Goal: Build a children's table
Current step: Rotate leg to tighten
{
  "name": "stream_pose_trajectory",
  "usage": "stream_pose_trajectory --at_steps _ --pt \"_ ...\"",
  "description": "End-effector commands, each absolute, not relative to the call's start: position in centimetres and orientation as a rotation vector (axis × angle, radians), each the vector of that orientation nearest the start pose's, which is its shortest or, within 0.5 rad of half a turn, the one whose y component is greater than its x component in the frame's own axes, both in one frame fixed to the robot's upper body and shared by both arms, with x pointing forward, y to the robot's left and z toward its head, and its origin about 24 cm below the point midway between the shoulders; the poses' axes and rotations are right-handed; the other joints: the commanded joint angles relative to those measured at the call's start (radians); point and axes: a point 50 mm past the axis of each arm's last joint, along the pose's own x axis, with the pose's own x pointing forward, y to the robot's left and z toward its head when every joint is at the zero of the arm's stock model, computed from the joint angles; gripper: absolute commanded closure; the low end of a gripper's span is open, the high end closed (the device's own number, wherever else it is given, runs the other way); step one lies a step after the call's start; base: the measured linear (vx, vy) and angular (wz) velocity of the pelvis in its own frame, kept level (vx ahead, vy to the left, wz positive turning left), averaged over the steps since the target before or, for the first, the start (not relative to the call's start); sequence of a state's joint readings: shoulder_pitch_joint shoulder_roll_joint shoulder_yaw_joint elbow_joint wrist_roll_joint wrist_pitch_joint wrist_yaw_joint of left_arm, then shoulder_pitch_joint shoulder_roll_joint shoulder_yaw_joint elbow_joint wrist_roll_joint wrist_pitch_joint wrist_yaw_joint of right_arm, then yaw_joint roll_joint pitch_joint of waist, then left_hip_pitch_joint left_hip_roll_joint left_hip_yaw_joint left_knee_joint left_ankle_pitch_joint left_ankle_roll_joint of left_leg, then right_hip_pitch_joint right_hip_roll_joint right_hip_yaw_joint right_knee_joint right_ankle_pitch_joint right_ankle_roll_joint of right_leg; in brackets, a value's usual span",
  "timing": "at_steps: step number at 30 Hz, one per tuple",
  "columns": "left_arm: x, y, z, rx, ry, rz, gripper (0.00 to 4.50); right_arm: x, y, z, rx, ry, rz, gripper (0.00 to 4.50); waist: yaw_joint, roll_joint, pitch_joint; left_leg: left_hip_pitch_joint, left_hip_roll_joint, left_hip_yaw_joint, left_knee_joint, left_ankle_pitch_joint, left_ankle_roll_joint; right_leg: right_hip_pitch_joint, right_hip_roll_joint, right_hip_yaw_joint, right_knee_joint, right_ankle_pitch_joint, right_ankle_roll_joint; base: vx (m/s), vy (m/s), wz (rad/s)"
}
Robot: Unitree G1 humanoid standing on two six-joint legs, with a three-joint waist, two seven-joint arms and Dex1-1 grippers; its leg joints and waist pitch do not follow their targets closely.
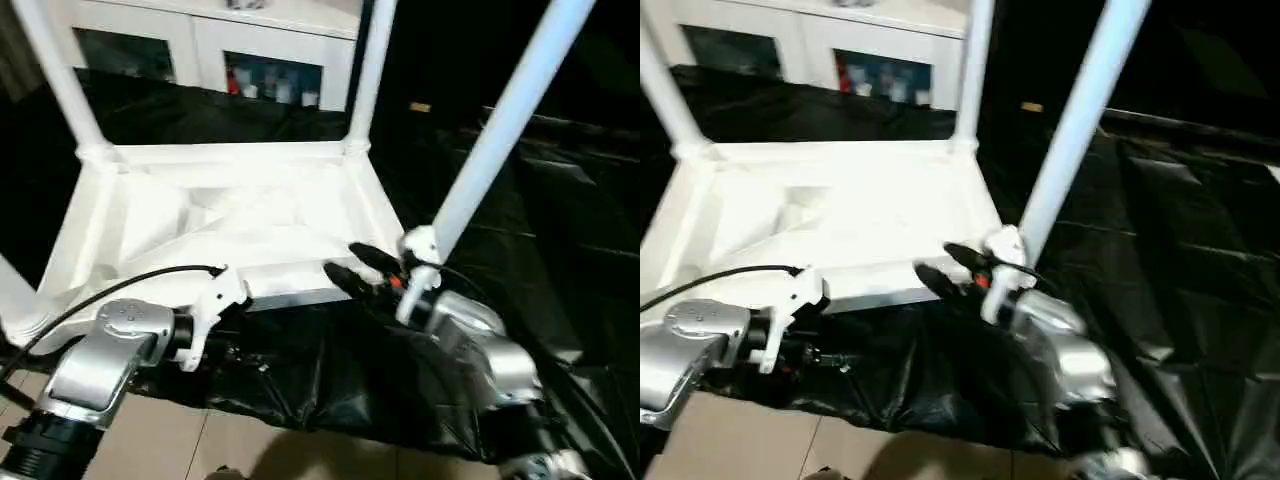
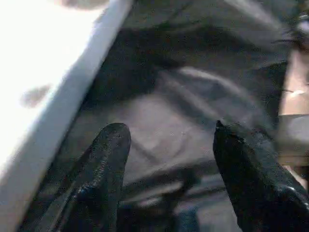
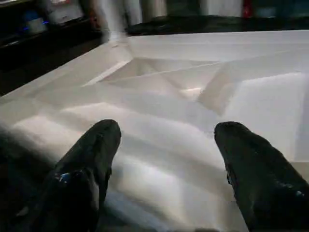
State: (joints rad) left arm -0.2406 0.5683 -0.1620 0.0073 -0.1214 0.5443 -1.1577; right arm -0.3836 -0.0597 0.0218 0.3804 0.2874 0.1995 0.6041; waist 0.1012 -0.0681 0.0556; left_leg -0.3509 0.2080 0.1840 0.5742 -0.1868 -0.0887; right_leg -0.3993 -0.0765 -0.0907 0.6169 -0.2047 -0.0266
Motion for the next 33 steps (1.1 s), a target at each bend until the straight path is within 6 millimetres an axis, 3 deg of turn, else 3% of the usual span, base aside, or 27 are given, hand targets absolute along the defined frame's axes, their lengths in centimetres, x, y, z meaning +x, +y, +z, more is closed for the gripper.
stream_pose_trajectory --at_steps 1,5,8,10,11,12,13,14,15,18,19,21,23,25,26,31,33 --pt "26.4 18.5 6.2 0.28 0.582 -1.111 1.04 32.1 -11.9 4.7 0.279 0.147 0.542 0.96 -0.003 0.028 -0.061 0.014 0.029 -0.008 -0.071 -0.122 -0.023 0.048 -0.067 0.063 -0.057 -0.058 -0.188 0.0 0.0 0.0" --pt "26.4 18.5 6.2 0.28 0.582 -1.111 1.04 32.1 -11.9 4.7 0.279 0.147 0.542 0.96 -0.001 0.024 -0.065 0.008 0.025 -0.008 -0.066 -0.084 -0.009 0.058 -0.066 0.063 -0.048 0.027 -0.196 0.0 0.0 0.0" --pt "26.4 18.5 6.2 0.28 0.582 -1.111 1.04 32.1 -11.9 4.7 0.279 0.147 0.542 0.96 -0.002 0.024 -0.064 0.008 0.026 -0.008 -0.066 -0.099 -0.005 0.058 -0.067 0.063 -0.05 0.007 -0.198 0.0 0.0 0.0" --pt "27.3 18.5 6.3 0.306 0.555 -1.073 0.84 33.0 -13.6 4.6 0.327 0.136 0.375 0.96 -0.001 0.024 -0.062 0.01 0.026 -0.008 -0.067 -0.122 -0.008 0.056 -0.069 0.064 -0.054 -0.032 -0.193 0.0 0.0 0.0" --pt "27.7 18.5 6.3 0.316 0.543 -1.058 0.7 33.4 -14.5 4.5 0.343 0.131 0.302 0.96 -0.009 0.049 -0.065 0.02 0.022 -0.002 -0.063 -0.144 -0.023 0.046 -0.063 0.064 -0.064 -0.032 -0.195 0.0 0.0 0.0" --pt "28.1 18.4 6.3 0.324 0.534 -1.046 0.7 33.6 -15.2 4.4 0.355 0.128 0.246 0.96 -0.002 0.062 -0.057 0.018 0.026 -0.01 -0.068 -0.167 -0.038 0.045 -0.067 0.064 -0.061 -0.056 -0.2 0.0 0.0 0.0" --pt "28.4 18.3 6.3 0.332 0.524 -1.034 0.69 33.8 -15.9 4.4 0.367 0.124 0.189 0.96 0.0 0.051 -0.059 0.024 0.025 -0.007 -0.067 -0.223 -0.047 0.047 -0.065 0.063 -0.066 -0.113 -0.196 0.0 0.0 0.0" --pt "28.5 18.3 6.3 0.335 0.521 -1.031 0.64 33.8 -16.1 4.4 0.371 0.124 0.174 0.96 0.005 0.05 -0.058 0.022 0.022 -0.006 -0.066 -0.23 -0.043 0.045 -0.066 0.067 -0.069 -0.152 -0.184 0.0 0.0 0.0" --pt "28.9 18.2 6.2 0.343 0.511 -1.015 0.38 34.1 -17.1 4.4 0.367 0.118 0.107 0.96 0.008 0.056 -0.058 0.022 0.022 -0.007 -0.066 -0.231 -0.043 0.045 -0.068 0.068 -0.07 -0.164 -0.18 0.0 0.0 0.0" --pt "29.5 18.0 6.1 0.354 0.496 -0.99 0.27 34.4 -19.5 4.6 0.358 0.102 0.006 0.96 0.011 0.055 -0.06 0.018 0.022 -0.005 -0.063 -0.216 -0.041 0.046 -0.066 0.069 -0.071 -0.172 -0.163 0.0 0.0 0.0" --pt "30.0 17.8 6.2 0.366 0.474 -0.971 0.27 34.5 -21.5 4.8 0.341 0.087 -0.067 0.96 0.009 0.07 -0.06 0.014 0.021 -0.008 -0.063 -0.217 -0.043 0.046 -0.065 0.068 -0.072 -0.165 -0.16 0.0 0.0 0.0" --pt "30.3 17.7 6.3 0.373 0.457 -0.959 0.09 34.5 -22.7 5.1 0.33 0.077 -0.105 0.96 0.01 0.06 -0.064 0.014 0.017 -0.006 -0.056 -0.211 -0.042 0.049 -0.06 0.066 -0.068 -0.153 -0.158 0.0 0.0 0.0" --pt "30.5 17.6 6.2 0.373 0.447 -0.955 0.09 34.6 -23.4 5.2 0.325 0.07 -0.133 0.96 0.005 0.059 -0.064 -0.007 0.013 -0.01 -0.055 -0.158 -0.023 0.062 -0.061 0.065 -0.062 -0.122 -0.153 0.0 0.0 0.0" --pt "30.5 17.6 6.2 0.364 0.42 -0.949 0.09 34.6 -24.0 5.1 0.313 0.069 -0.148 0.96 0.004 0.057 -0.066 -0.007 0.012 -0.01 -0.053 -0.153 -0.017 0.061 -0.062 0.065 -0.062 -0.126 -0.152 0.0 0.0 0.0" --pt "30.4 17.5 6.3 0.353 0.392 -0.941 0.09 34.4 -24.2 5.0 0.3 0.072 -0.142 0.96 -0.005 0.049 -0.068 -0.013 0.011 -0.011 -0.051 -0.132 -0.006 0.065 -0.06 0.066 -0.059 -0.111 -0.158 0.0 0.0 0.0" --pt "29.9 17.3 6.6 0.303 0.295 -0.892 0.09 33.8 -23.8 4.3 0.265 0.086 -0.096 0.96 -0.012 0.048 -0.07 -0.014 0.014 -0.007 -0.042 -0.091 0.037 0.061 -0.057 0.07 -0.052 -0.041 -0.193 0.0 0.0 0.0" --pt "29.5 17.2 6.7 0.256 0.235 -0.837 0.09 33.2 -23.3 3.9 0.227 0.102 -0.044 0.96 -0.009 0.048 -0.067 -0.009 0.017 -0.004 -0.043 -0.105 0.042 0.056 -0.055 0.071 -0.058 -0.06 -0.198 0.0 0.0 0.0"
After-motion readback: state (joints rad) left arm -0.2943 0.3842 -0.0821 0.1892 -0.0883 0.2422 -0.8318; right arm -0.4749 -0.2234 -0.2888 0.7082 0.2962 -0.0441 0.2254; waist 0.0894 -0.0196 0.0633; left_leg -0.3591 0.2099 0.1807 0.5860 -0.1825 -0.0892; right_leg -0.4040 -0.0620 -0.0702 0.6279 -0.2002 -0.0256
